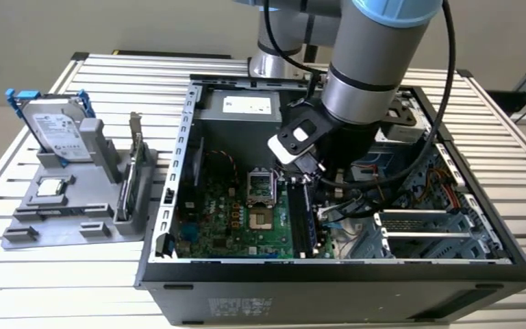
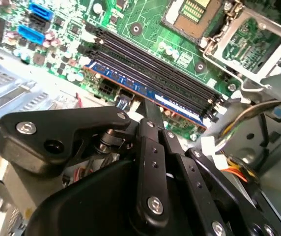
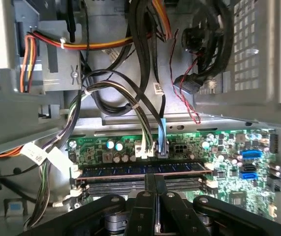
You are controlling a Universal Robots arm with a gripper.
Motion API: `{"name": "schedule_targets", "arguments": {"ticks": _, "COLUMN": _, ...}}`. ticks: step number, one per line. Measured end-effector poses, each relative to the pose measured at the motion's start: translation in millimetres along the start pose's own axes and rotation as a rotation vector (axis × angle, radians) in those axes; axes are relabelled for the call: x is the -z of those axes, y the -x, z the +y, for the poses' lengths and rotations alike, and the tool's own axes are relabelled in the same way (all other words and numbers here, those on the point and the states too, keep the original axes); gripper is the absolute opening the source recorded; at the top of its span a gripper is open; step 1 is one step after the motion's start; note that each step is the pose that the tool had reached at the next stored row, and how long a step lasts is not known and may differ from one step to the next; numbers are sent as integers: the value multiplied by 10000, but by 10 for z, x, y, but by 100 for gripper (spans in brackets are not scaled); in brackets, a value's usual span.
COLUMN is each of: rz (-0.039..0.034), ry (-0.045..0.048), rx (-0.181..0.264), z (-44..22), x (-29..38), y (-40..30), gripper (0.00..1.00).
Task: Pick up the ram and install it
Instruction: 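Press down the ram until it locks into place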
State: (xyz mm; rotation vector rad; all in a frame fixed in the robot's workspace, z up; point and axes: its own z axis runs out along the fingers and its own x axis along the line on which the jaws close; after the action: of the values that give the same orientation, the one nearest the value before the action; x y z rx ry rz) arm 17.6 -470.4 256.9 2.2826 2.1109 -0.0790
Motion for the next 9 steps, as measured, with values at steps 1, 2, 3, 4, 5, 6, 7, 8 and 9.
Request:
{"name": "schedule_targets", "arguments": {"ticks": 1, "rz": 1, "ry": 0, "rx": 1, "z": 0, "x": 7, "y": 0, "gripper": 0}}
{"name": "schedule_targets", "arguments": {"ticks": 2, "rz": 4, "ry": 0, "rx": 1, "z": 0, "x": 12, "y": 0, "gripper": 0}}
{"name": "schedule_targets", "arguments": {"ticks": 3, "rz": 2, "ry": 0, "rx": 1, "z": 0, "x": 21, "y": 1, "gripper": 0}}
{"name": "schedule_targets", "arguments": {"ticks": 4, "rz": 2, "ry": 0, "rx": 0, "z": 0, "x": 27, "y": 1, "gripper": 0}}
{"name": "schedule_targets", "arguments": {"ticks": 5, "rz": 2, "ry": 0, "rx": 0, "z": 0, "x": 35, "y": 2, "gripper": 0}}
{"name": "schedule_targets", "arguments": {"ticks": 6, "rz": 4, "ry": 0, "rx": 1, "z": 0, "x": 41, "y": 2, "gripper": 0}}
{"name": "schedule_targets", "arguments": {"ticks": 7, "rz": 2, "ry": 0, "rx": 1, "z": 0, "x": 50, "y": 3, "gripper": 0}}
{"name": "schedule_targets", "arguments": {"ticks": 8, "rz": 3, "ry": 0, "rx": 1, "z": 0, "x": 58, "y": 3, "gripper": 0}}
{"name": "schedule_targets", "arguments": {"ticks": 9, "rz": 2, "ry": 0, "rx": 1, "z": -1, "x": 71, "y": 4, "gripper": 0}}
